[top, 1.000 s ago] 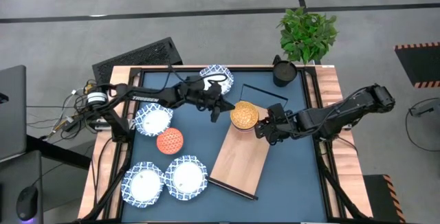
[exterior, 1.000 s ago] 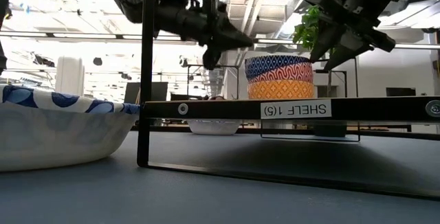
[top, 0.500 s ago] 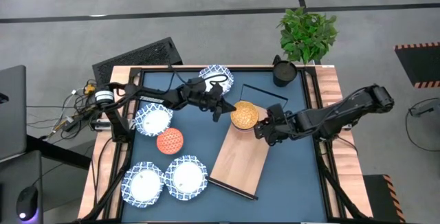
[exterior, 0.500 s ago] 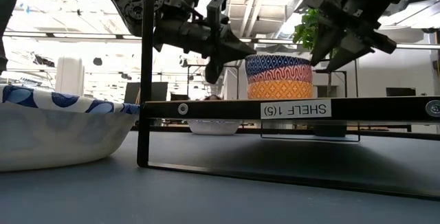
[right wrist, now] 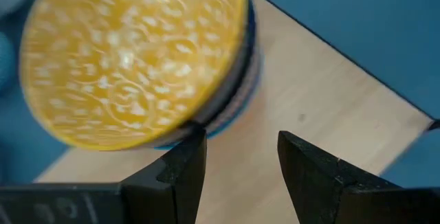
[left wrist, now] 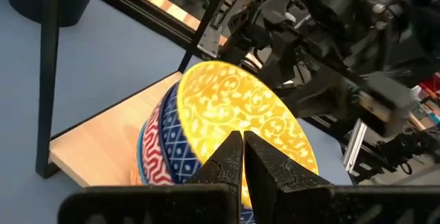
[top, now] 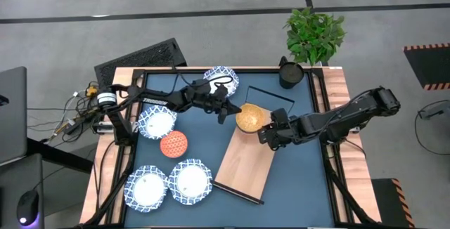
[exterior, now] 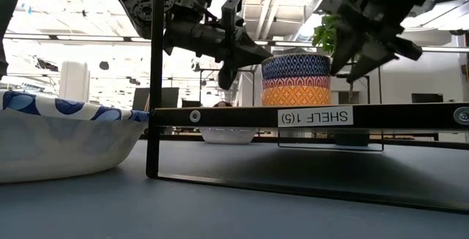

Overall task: Place and stack bowls onto a shelf
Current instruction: Adjust the stacked bowls on the shelf

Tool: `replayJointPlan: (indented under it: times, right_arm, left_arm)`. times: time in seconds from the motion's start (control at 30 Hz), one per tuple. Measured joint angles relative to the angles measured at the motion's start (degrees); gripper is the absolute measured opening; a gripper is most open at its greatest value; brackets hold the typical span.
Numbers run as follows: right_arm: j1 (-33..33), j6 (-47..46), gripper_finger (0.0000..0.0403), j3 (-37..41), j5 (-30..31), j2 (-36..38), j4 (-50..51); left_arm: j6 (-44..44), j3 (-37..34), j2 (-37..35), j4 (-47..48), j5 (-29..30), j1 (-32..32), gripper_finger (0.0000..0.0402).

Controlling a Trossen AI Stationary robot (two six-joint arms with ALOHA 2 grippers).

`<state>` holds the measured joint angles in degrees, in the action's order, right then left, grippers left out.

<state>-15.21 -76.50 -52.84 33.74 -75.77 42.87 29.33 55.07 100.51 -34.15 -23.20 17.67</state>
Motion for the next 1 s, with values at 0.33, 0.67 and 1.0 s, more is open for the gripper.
replayJointPlan:
  times: [0.33, 0.67, 1.0]
  right_arm:
    - [-0.8, 2.9, 0.0207, -2.3, 2.2, 4.5, 2.5]
    - [-2.8, 0.6, 0.0207, -2.3, 5.9, 6.7, 4.9]
    - [-2.3, 3.3, 0.0207, -2.3, 12.6, 4.6, 2.7]
  left_arm:
    - [0.2, 0.3, -0.1, 0.5, -0.6, 0.4, 0.0]
    - [-0.8, 0.3, -0.2, 1.8, 0.1, 0.4, 0.0]
    - [-1.1, 0.3, -0.2, 2.3, 1.2, 0.4, 0.0]
